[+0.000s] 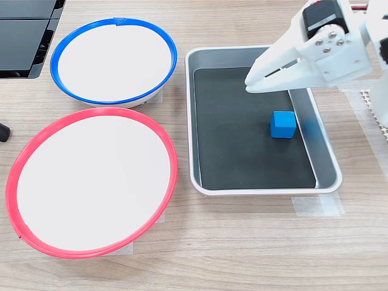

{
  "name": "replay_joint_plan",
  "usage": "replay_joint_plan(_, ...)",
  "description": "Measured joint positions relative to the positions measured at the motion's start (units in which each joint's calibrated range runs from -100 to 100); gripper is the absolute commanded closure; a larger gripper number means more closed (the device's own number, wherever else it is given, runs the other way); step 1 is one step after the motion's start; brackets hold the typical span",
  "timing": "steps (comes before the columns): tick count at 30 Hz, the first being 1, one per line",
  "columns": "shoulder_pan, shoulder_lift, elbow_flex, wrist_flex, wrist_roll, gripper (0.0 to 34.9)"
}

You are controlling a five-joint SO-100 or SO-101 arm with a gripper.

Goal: Move a blue block from tray to blue dish

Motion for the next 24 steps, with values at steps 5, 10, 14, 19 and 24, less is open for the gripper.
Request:
replay_joint_plan(5,-1.42,4.09,-2.54,1.79,-0.2,34.7)
replay_joint_plan(10,-1.33,19.86,-18.42,8.65,3.27,31.0)
replay_joint_plan(14,-1.33,41.77,-40.65,21.37,8.16,18.7)
replay_joint_plan(19,-1.33,52.94,-46.91,26.59,10.26,16.4)
replay_joint_plan(24,-2.21,58.74,-45.28,26.67,11.48,16.3)
